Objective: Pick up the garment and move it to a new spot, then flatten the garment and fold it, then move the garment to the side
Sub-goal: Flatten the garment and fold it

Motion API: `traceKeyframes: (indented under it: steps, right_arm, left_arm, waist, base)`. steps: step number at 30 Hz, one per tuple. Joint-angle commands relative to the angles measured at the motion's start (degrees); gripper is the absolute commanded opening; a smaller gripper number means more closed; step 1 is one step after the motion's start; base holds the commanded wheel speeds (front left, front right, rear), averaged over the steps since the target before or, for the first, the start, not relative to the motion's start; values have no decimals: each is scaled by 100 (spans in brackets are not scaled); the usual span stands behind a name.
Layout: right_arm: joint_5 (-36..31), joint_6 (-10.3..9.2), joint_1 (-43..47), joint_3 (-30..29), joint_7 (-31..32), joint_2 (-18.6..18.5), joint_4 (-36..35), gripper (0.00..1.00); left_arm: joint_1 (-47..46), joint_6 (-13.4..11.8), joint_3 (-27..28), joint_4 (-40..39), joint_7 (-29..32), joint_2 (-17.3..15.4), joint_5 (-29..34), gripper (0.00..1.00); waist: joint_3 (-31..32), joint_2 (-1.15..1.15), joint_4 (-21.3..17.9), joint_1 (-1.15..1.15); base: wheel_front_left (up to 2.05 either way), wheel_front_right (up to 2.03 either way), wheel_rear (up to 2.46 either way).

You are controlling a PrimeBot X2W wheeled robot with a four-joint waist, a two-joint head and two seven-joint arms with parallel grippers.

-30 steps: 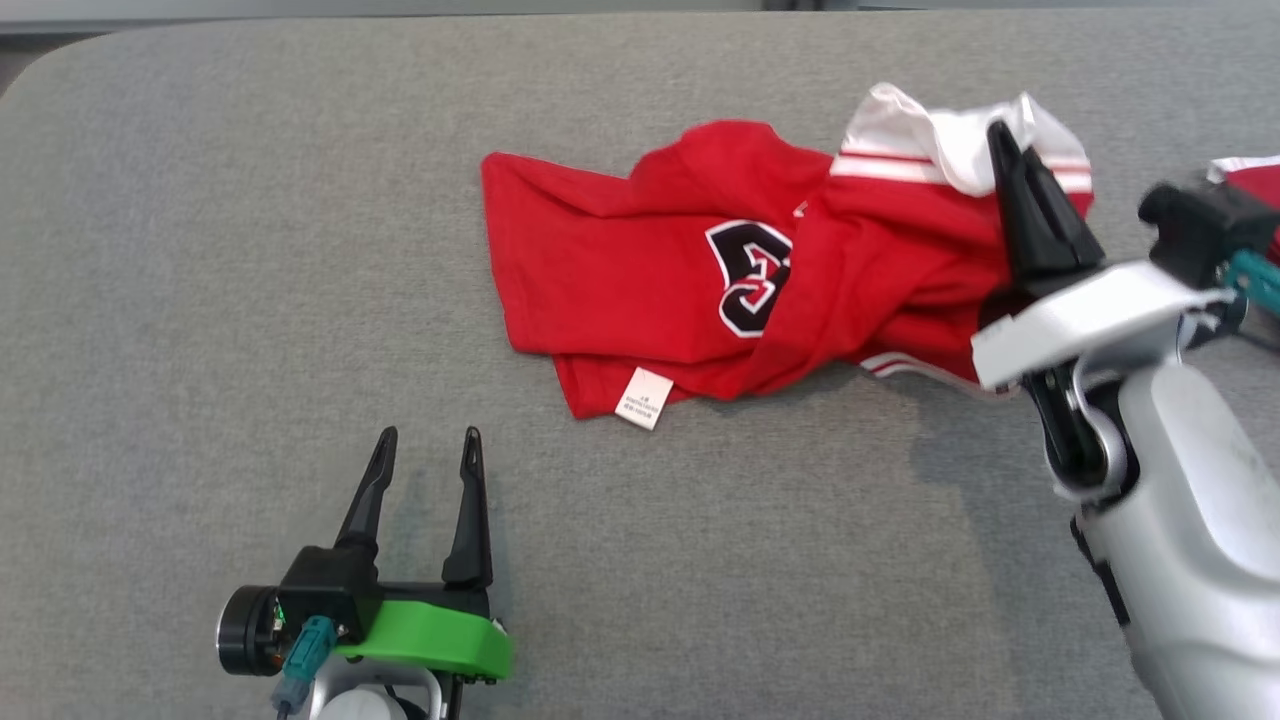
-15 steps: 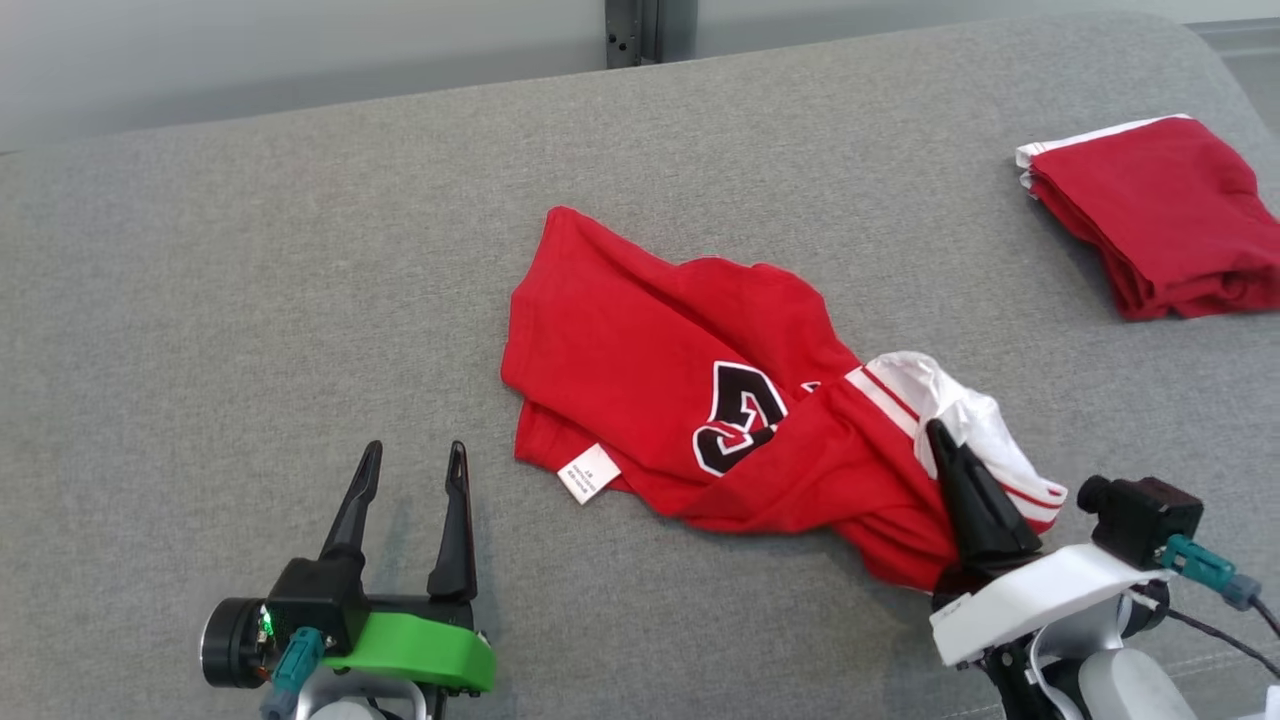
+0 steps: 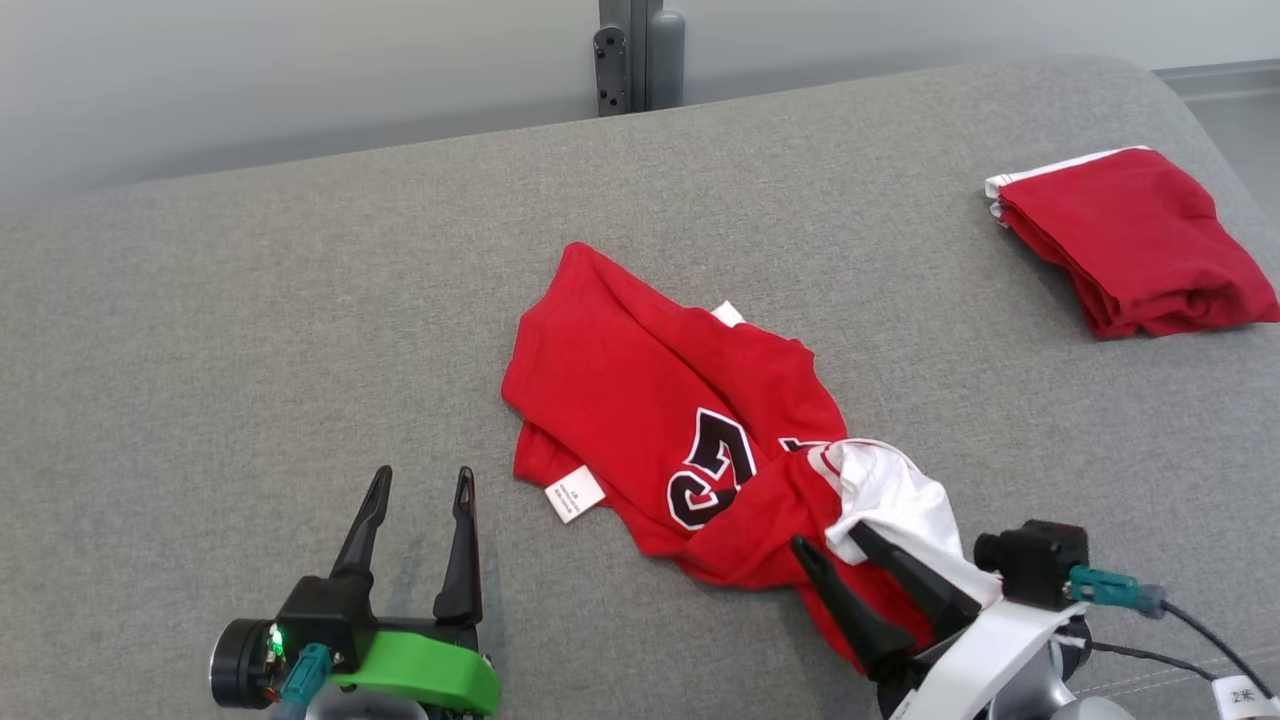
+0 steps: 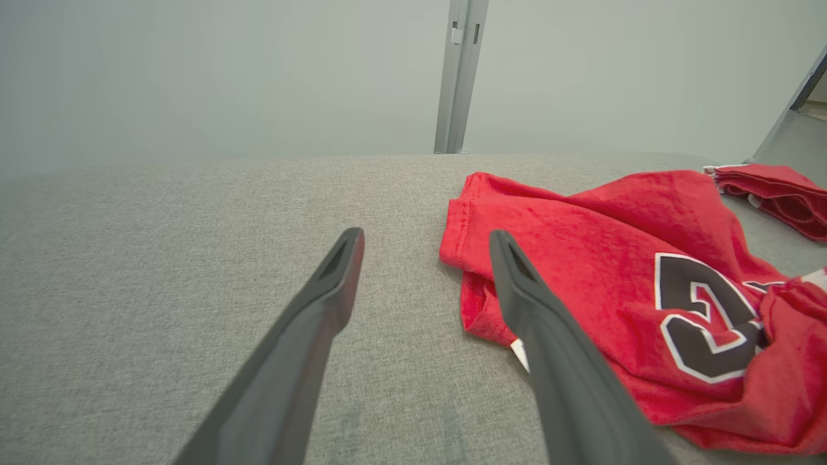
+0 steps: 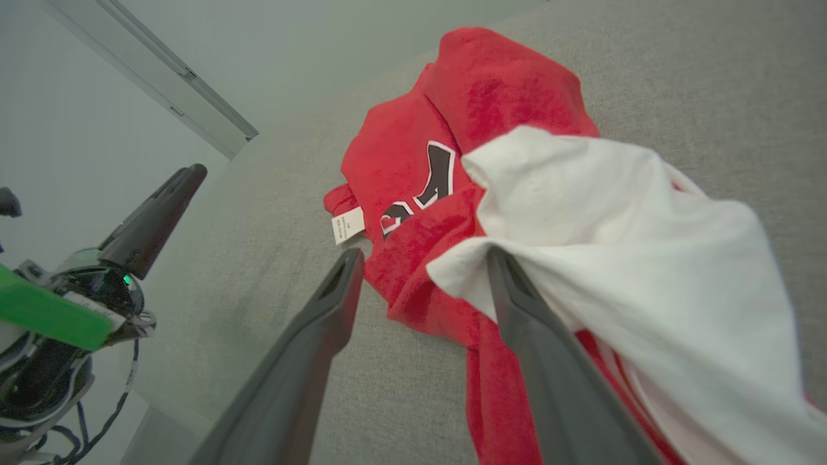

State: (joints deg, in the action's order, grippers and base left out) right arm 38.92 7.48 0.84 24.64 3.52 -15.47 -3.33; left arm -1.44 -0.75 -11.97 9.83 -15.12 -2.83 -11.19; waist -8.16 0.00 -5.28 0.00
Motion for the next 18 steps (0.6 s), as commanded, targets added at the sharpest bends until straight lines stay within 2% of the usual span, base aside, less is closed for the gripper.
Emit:
traceKeyframes:
  steps: [1, 7, 9, 14, 18]
  right_arm:
    - [176, 2, -37, -50, -55, -115, -260, 100]
    - [506, 2, -167, -917, -220, -397, -1046, 100]
    - [276, 1, -251, -1278, -126, -556, -1035, 100]
    - [72, 1, -602, -1709, 197, -572, -579, 100]
    - [-70, 1, -1188, -1487, 567, -655, 217, 100]
  left_arm:
    - [91, 11, -2, 10, -3, -20, -29, 100]
    - [156, 8, -49, 8, -3, -18, -47, 100]
    - [161, -2, -89, -3, -3, -17, -58, 100]
    - [121, -32, -127, -37, -3, -17, -106, 100]
    - [-3, -44, -178, -42, -3, -17, -124, 100]
  waist:
    - [67, 0, 34, 0]
    - [179, 0, 139, 0]
    - [188, 0, 210, 0]
    - [126, 0, 386, 0]
    - [-1, 0, 552, 0]
  base:
    - [0, 0, 0]
    - [0, 0, 0]
    - [0, 0, 0]
    - [0, 0, 0]
    - [0, 0, 0]
